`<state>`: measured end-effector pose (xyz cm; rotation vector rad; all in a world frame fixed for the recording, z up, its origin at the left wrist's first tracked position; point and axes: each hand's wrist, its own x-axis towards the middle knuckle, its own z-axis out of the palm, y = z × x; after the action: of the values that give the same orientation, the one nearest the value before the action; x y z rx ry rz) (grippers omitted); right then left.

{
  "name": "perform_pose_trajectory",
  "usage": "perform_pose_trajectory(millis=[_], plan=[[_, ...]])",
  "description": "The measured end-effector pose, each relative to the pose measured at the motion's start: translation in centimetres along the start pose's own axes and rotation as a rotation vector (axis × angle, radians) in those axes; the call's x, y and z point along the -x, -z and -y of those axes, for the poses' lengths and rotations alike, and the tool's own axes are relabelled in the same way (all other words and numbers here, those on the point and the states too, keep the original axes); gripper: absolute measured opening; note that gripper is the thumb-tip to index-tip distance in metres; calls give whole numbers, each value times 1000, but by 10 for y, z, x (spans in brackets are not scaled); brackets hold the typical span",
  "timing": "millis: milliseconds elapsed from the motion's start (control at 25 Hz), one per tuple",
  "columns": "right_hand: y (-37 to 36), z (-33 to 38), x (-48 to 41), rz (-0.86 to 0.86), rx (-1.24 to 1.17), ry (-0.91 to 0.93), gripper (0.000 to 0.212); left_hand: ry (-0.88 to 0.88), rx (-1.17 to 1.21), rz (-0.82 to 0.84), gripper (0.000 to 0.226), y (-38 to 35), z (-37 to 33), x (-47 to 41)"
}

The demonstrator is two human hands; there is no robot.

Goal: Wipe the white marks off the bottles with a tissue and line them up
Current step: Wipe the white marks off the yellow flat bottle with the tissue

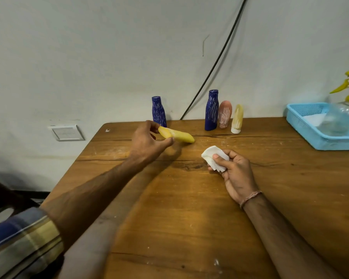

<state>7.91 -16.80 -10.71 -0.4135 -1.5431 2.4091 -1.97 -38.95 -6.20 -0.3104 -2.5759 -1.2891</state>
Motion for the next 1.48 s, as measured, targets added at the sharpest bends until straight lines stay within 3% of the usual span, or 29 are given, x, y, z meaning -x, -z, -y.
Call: perform_pose_trajectory(millis=[240, 400, 760, 920, 1160, 1280, 1480], plan=[[3, 3, 4, 35, 13, 15, 11, -241, -126, 399, 50, 50, -61, 7], [5, 4, 4, 48, 34, 1, 12, -230, -125, 607, 55, 45, -79, 2], [4, 1, 1, 66, 78, 24, 14, 20, 467, 458, 68, 21, -27, 26], [3, 2, 2, 73, 85, 16, 16, 122, 561, 380, 71, 3, -10, 41], [2, 2, 4, 70, 86, 36, 13, 302, 624, 367, 46, -28, 5, 57], [0, 2, 7, 36, 96, 104, 11, 346, 790, 364, 36, -33, -3, 63], [-3, 1, 14, 0, 220, 295, 13, 327, 1045, 459, 44, -35, -11, 88]])
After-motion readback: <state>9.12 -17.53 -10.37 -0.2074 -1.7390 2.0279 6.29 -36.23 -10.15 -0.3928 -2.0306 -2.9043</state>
